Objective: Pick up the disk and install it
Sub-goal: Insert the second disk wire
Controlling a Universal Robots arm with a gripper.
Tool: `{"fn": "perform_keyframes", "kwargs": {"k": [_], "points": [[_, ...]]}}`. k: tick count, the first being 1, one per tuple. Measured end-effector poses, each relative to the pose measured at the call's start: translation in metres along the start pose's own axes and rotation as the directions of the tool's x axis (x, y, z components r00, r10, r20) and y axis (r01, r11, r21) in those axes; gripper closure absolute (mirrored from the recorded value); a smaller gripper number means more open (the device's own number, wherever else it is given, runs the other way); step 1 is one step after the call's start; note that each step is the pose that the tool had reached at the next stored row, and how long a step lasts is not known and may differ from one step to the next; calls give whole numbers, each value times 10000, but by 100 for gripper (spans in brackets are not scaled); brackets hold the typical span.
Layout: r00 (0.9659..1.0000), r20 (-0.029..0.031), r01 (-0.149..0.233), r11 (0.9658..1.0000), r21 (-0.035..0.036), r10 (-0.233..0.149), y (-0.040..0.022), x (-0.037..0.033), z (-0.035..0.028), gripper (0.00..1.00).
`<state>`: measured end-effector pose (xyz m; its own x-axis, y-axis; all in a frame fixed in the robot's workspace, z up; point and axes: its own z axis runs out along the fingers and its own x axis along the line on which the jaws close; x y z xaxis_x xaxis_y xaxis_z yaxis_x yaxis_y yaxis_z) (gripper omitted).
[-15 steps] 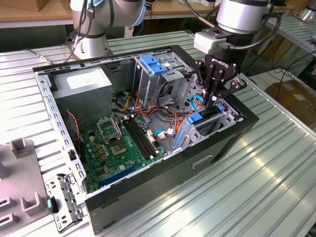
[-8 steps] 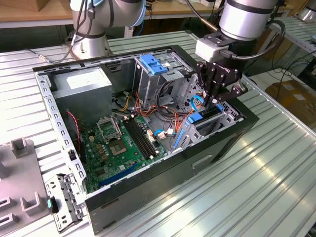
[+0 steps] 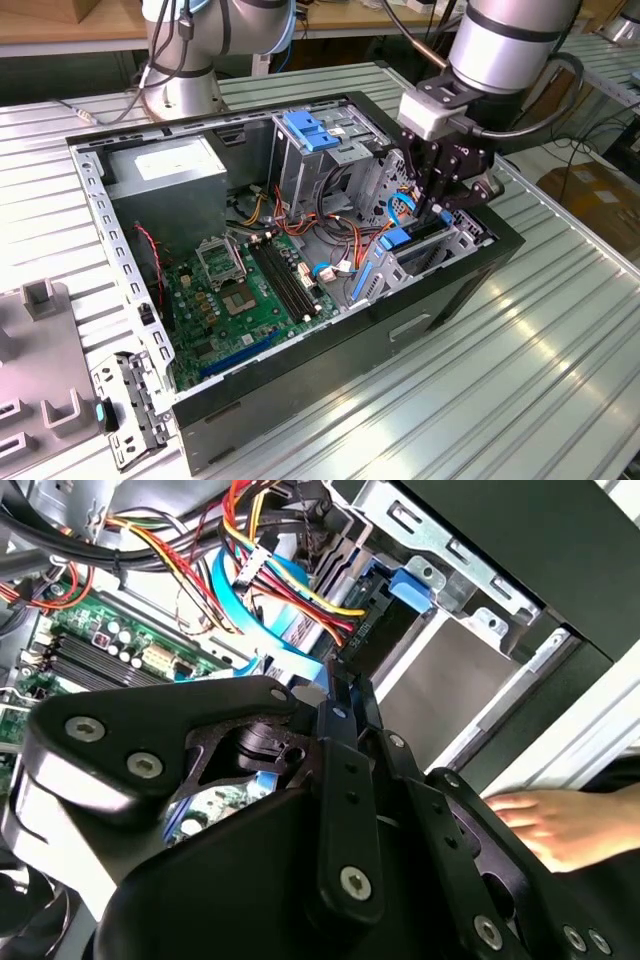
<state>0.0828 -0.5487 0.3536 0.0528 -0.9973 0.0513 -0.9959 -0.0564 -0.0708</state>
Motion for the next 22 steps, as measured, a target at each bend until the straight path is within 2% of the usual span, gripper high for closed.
{"fn": "perform_keyframes", "kwargs": {"k": [1,2,7,11,14,16,17,18,19,20,22], "points": [[10000,42,-4,10000,24,4,4,10,3,84],[10000,57,-3,10000,31,3,6,20,8,84],[10000,66,-34,10000,30,34,10,28,14,84],[9998,133,-113,9999,30,112,13,37,19,84],[9998,132,-160,9999,27,160,28,39,24,84],[9993,124,-356,9994,18,356,28,39,24,84],[9989,165,-450,9990,18,450,28,39,23,84],[9982,295,-529,9986,22,528,28,39,25,84],[9965,564,-624,9981,21,621,28,39,27,84],[9954,668,-687,9976,18,684,28,40,30,84],[9952,667,-714,9974,16,711,26,45,31,84]]}}
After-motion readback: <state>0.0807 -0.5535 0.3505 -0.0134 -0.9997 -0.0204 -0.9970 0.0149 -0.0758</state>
